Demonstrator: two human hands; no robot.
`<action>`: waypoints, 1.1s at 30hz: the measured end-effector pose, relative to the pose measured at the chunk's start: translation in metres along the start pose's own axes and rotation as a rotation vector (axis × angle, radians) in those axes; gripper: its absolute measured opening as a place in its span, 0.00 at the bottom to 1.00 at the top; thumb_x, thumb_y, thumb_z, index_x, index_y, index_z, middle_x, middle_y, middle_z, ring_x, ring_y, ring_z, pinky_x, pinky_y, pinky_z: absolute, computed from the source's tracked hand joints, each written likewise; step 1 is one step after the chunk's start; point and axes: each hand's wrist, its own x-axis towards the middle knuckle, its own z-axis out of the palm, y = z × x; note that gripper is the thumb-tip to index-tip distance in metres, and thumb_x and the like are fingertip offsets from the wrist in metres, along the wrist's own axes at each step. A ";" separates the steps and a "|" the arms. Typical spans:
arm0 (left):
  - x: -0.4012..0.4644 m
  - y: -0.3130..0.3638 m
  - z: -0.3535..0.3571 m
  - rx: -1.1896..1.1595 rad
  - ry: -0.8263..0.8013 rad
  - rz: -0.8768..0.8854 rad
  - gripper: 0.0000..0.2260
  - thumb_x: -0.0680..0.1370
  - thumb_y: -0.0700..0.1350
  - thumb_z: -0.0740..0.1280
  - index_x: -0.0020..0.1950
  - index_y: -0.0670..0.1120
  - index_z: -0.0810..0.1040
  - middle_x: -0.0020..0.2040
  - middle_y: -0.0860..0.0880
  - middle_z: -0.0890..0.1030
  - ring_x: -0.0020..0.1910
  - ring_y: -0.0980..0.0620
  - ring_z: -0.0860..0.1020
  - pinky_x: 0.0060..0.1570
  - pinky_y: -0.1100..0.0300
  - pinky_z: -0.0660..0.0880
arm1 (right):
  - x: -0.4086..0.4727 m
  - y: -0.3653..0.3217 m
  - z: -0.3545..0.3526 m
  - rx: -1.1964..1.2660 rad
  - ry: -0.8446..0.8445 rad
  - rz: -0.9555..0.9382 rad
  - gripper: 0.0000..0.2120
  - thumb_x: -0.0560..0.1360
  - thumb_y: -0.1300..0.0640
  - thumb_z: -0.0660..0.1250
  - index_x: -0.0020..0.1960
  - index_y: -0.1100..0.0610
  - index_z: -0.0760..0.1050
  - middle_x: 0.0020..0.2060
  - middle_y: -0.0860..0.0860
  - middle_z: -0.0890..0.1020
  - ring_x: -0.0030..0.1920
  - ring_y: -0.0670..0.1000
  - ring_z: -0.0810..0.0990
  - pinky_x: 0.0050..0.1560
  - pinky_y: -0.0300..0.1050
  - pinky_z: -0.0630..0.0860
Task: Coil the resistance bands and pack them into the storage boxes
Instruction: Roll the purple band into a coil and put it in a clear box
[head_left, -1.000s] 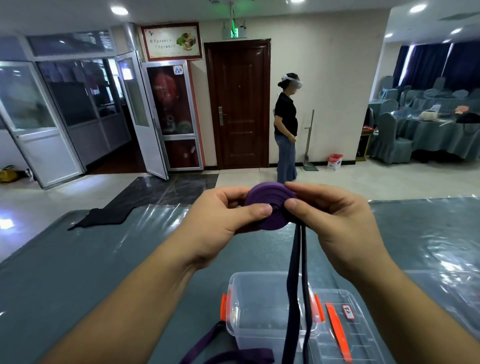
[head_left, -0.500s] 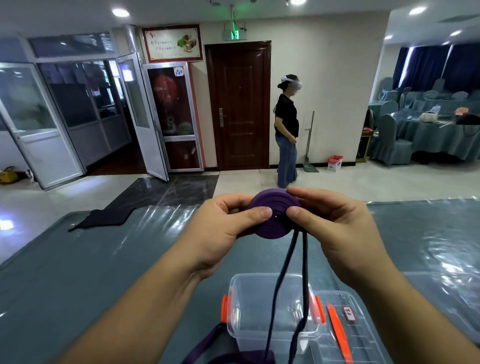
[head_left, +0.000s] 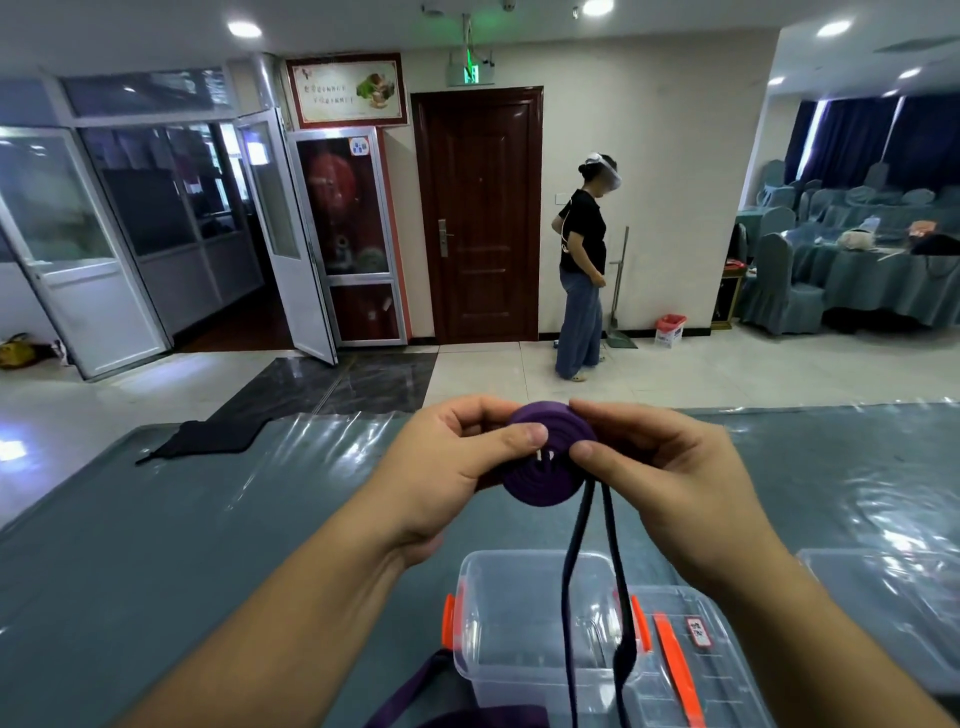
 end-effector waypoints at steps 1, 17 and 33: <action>0.000 -0.002 -0.001 0.017 -0.005 -0.014 0.11 0.70 0.41 0.76 0.52 0.41 0.85 0.45 0.43 0.87 0.43 0.51 0.85 0.44 0.62 0.80 | -0.001 0.001 0.000 0.015 0.000 0.017 0.18 0.68 0.63 0.74 0.59 0.58 0.83 0.51 0.51 0.89 0.54 0.51 0.87 0.55 0.40 0.82; 0.002 -0.004 -0.004 0.190 -0.092 -0.075 0.09 0.76 0.40 0.74 0.55 0.38 0.83 0.48 0.41 0.87 0.44 0.50 0.84 0.44 0.62 0.81 | -0.002 0.004 -0.006 -0.035 -0.105 0.076 0.19 0.69 0.60 0.73 0.60 0.57 0.83 0.52 0.51 0.89 0.56 0.51 0.87 0.59 0.44 0.82; 0.006 -0.001 -0.007 0.271 -0.087 -0.025 0.14 0.70 0.45 0.78 0.54 0.44 0.87 0.49 0.41 0.87 0.47 0.46 0.86 0.51 0.54 0.83 | 0.006 0.001 -0.007 -0.055 -0.100 0.061 0.16 0.70 0.63 0.74 0.58 0.56 0.84 0.50 0.51 0.89 0.54 0.51 0.88 0.57 0.43 0.83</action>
